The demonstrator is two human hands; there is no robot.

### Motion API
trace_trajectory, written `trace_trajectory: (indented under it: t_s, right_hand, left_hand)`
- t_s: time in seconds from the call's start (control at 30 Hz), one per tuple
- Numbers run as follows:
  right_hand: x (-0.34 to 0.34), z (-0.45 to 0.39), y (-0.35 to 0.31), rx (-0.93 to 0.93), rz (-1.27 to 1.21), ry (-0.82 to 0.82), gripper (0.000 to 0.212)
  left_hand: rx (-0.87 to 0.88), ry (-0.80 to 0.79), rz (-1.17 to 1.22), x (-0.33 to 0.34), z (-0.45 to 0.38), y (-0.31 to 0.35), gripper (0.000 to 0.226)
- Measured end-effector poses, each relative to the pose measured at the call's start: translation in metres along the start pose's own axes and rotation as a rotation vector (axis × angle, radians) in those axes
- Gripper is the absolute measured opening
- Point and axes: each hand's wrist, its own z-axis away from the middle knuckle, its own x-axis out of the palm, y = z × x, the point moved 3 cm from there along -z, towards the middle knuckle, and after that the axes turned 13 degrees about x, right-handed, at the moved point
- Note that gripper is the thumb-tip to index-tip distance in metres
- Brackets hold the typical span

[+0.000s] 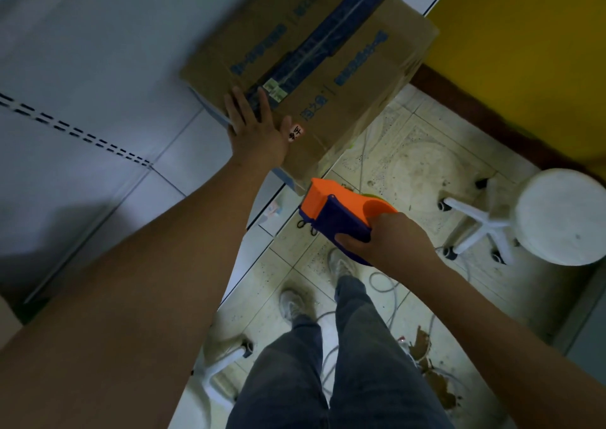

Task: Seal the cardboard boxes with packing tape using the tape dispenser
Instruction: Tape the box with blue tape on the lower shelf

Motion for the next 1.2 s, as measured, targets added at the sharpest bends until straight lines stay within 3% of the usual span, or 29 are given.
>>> trace_trajectory:
  t_s: [0.2,0.53,0.6,0.67,0.7,0.77,0.9,0.97,1.07,1.13,1.2]
  right_hand:
    - [-0.009,0.013,0.014,0.077,-0.004,0.024,0.049]
    - [0.006,-0.014,-0.015,0.177,0.115,0.036,0.054]
    - [0.024,-0.032,-0.02,0.182,0.118,0.073,0.046]
    - [0.056,-0.045,0.016,0.312,0.094,-0.066,0.037]
    - [0.074,-0.043,0.046,0.418,0.069,-0.169,0.04]
    - [0.105,-0.037,0.107,0.57,0.051,-0.189,0.055]
    - [0.125,-0.013,0.143,0.625,0.07,-0.28,0.062]
    - [0.123,-0.012,0.13,0.551,0.04,-0.259,0.061]
    - [0.115,-0.015,0.109,0.487,-0.056,-0.207,0.057]
    - [0.109,-0.017,0.092,0.434,-0.13,-0.156,0.056]
    - [0.099,-0.023,0.08,0.385,-0.177,-0.109,0.054]
  left_hand:
    - [-0.037,-0.095,0.063,-0.003,-0.002,0.001,0.079]
    - [-0.003,-0.057,0.039,0.004,-0.005,0.0,0.081]
    - [-0.003,-0.063,0.027,0.003,-0.006,-0.002,0.082]
    - [-0.006,-0.08,0.017,0.0,-0.007,-0.003,0.082]
    - [-0.007,-0.097,0.039,0.0,-0.005,-0.001,0.082]
    - [0.014,-0.076,0.013,0.003,-0.009,-0.002,0.081]
    - [-0.018,-0.139,0.022,-0.001,-0.008,0.0,0.085]
    - [0.001,-0.164,0.01,-0.004,-0.008,-0.004,0.088]
    - [0.096,0.03,-0.061,-0.007,0.011,-0.006,0.081]
    - [0.26,0.204,-0.13,0.0,0.037,0.002,0.073]
    - [0.473,0.191,-0.182,0.016,0.057,0.013,0.067]
